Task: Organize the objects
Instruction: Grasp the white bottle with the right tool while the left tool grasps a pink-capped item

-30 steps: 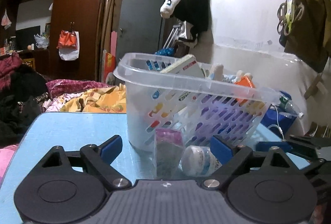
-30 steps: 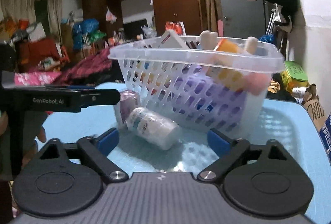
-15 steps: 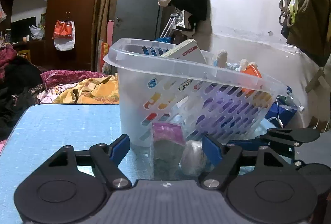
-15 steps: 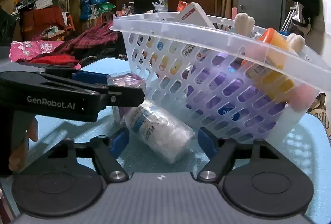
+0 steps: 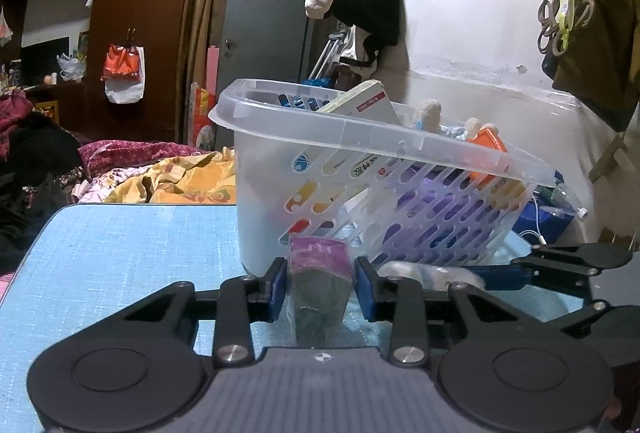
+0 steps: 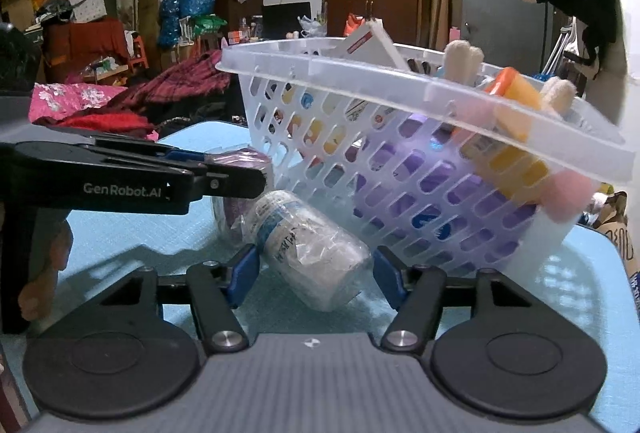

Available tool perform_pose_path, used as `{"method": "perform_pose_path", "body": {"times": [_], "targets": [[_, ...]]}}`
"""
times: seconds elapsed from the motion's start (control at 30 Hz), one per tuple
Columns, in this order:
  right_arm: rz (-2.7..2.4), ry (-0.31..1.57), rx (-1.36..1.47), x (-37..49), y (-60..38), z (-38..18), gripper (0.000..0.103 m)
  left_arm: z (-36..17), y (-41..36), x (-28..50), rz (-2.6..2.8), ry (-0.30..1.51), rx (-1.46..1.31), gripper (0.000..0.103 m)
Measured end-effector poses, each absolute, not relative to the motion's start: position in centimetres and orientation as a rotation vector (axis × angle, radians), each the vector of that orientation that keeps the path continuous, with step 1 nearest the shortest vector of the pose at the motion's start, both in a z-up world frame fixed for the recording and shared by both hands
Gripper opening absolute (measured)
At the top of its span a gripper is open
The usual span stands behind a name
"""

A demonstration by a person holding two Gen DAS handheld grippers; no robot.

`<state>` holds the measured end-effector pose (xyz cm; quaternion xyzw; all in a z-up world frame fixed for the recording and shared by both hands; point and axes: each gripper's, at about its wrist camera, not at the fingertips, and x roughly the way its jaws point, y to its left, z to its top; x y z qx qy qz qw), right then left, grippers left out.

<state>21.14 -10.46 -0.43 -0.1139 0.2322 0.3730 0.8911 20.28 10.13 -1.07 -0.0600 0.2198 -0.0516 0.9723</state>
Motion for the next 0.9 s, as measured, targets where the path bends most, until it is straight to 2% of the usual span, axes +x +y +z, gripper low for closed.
{"method": "perform_pose_path", "body": {"times": [0.1,0.5,0.9], "targets": [[0.78,0.471,-0.196,20.9,-11.8,-0.1,0.06,-1.0,10.1,19.9,-0.109,0.42,-0.122,0.039],[0.832,0.409,-0.037,19.9,-15.3,1.2,0.059,-0.3,10.1,17.4,-0.16,0.346,-0.153,0.039],[0.796,0.23,-0.006,17.1,-16.4,5.4,0.059,4.0,9.4,13.1,-0.209,0.193,-0.171,0.039]]}}
